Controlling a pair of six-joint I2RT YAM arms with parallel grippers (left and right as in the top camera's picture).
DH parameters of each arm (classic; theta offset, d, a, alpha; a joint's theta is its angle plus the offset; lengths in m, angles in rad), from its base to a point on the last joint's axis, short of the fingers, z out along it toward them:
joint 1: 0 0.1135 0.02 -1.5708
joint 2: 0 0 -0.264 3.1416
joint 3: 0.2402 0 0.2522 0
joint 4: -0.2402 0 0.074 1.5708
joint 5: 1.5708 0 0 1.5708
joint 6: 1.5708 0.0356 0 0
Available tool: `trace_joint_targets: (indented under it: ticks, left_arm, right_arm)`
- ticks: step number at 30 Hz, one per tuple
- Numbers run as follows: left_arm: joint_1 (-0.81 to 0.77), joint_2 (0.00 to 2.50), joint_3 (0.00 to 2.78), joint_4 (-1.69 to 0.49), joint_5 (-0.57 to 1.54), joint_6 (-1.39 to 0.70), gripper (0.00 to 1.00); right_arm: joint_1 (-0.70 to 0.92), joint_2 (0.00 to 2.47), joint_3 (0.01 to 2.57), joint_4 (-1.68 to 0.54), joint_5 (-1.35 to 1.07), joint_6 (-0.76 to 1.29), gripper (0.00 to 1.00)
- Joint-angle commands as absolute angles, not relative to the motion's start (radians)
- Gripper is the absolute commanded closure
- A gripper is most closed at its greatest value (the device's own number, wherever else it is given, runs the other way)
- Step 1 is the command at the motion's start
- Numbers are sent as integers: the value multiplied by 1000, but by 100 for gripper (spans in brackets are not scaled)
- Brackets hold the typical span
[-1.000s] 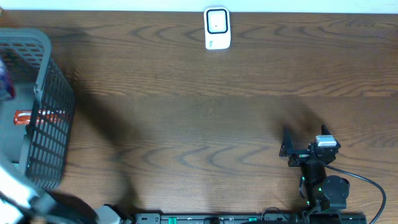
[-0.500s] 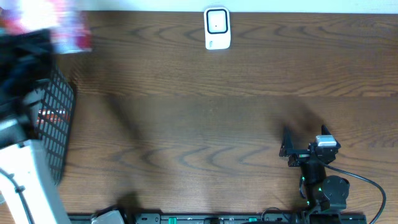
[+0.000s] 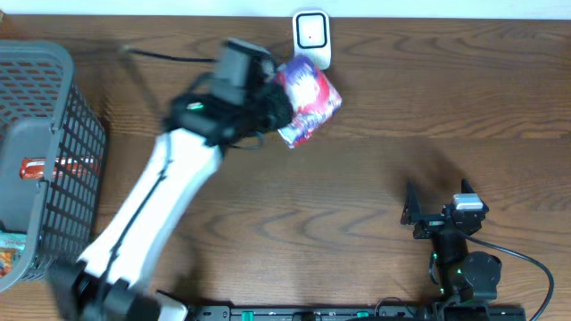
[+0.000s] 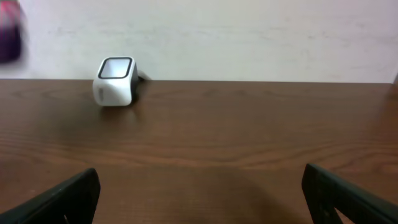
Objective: Scan the item barcode
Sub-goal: 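Carry the purple-red box with the left gripper and place it mid-table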
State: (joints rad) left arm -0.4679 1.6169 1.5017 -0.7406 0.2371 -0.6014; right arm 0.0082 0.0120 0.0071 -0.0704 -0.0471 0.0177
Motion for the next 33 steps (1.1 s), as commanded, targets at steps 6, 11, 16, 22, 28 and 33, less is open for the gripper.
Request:
trace_joint_targets:
  ticks: [6,11,16,22,28,33]
  left_arm:
    - [-539,1880,1509,-709,27,-569,93]
    - [-556,1996,1509,-709,176,-568,83]
    - [-533,1980,1528,-713,282,-489,15]
    - [-412,1798,1684,-789,406,-437,5]
    - [-181,1506,1785,-788,407,-368,3]
    - [145,1289,1785,-763,233,-360,2]
  right_arm:
    - [15,6,6,-75,-39,28,1]
    - [15,6,6,-75,-39,28,1]
    - [15,6,6,-75,-39,28,1]
    - [15,6,6,-75,-39,28,1]
    - [15,6,6,-75,-39,28,1]
    - [15,6,6,-75,-39,28,1]
